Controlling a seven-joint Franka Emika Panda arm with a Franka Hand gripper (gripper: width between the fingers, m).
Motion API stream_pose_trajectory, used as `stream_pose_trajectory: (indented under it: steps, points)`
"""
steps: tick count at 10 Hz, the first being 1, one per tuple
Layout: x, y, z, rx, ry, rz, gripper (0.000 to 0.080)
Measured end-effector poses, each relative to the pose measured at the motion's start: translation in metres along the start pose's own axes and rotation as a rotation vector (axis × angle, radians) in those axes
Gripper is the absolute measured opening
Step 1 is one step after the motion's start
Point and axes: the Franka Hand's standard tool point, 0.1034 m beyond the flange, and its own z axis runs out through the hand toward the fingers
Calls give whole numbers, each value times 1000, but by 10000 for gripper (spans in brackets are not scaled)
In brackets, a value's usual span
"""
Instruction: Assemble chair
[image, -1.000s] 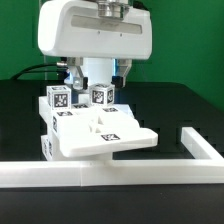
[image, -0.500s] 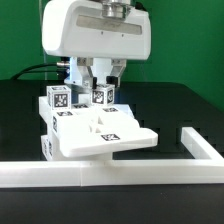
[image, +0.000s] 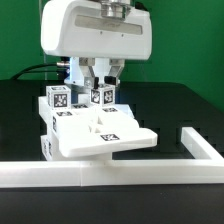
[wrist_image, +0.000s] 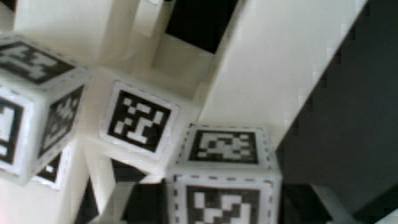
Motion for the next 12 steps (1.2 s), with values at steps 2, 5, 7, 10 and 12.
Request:
stream_pose_trajectory:
  steps: [2,5,7,10,12]
  points:
    - [0,2,0,-3,3,146,284]
    - [-2,6,0,-20,20,374,284]
    - [-1,7,0,-27,33,522,284]
    - [1,10,-1,-33,49,667,284]
    - [2,11,-1,-34,57,761,284]
